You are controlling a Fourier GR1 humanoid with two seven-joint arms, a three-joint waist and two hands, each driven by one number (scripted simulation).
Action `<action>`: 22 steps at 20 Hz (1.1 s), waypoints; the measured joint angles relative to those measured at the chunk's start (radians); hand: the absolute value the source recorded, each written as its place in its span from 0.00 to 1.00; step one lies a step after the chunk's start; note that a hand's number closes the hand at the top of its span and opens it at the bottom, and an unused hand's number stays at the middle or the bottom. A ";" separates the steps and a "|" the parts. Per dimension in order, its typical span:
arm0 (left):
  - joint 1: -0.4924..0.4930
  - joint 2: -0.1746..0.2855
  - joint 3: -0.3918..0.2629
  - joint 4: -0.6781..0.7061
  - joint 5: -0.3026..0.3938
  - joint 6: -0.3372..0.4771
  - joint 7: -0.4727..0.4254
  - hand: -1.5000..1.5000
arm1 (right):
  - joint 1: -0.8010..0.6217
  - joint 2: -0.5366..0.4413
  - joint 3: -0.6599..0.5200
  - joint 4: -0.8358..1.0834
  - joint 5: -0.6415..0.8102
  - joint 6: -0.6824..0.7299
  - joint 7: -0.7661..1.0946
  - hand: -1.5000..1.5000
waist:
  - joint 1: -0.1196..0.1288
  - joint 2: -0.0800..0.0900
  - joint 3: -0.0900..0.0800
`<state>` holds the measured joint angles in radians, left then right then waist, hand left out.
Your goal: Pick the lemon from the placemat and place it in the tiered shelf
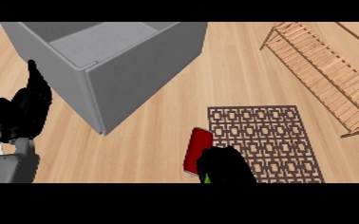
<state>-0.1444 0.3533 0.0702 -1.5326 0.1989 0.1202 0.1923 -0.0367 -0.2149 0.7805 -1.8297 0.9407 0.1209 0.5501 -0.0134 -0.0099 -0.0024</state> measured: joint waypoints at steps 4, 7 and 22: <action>-0.004 0.006 0.015 -0.005 0.000 0.006 0.013 0.50 | 0.024 0.063 -0.008 -0.184 -0.008 -0.052 0.042 1.00 | -0.009 -0.001 0.001; -0.004 0.006 0.020 -0.002 -0.002 0.003 0.013 0.50 | 0.029 0.087 -0.017 -0.331 0.014 -0.060 0.093 1.00 | -0.010 -0.002 0.001; -0.011 -0.018 0.015 -0.001 -0.018 -0.013 0.006 0.50 | -0.291 0.136 -0.475 -0.507 0.017 0.228 0.339 1.00 | 0.009 0.005 0.003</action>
<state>-0.1556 0.3351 0.0856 -1.5337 0.1809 0.1070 0.1987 -0.3273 -0.0792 0.3055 -2.3366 0.9572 0.3490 0.8889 -0.0048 -0.0050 0.0004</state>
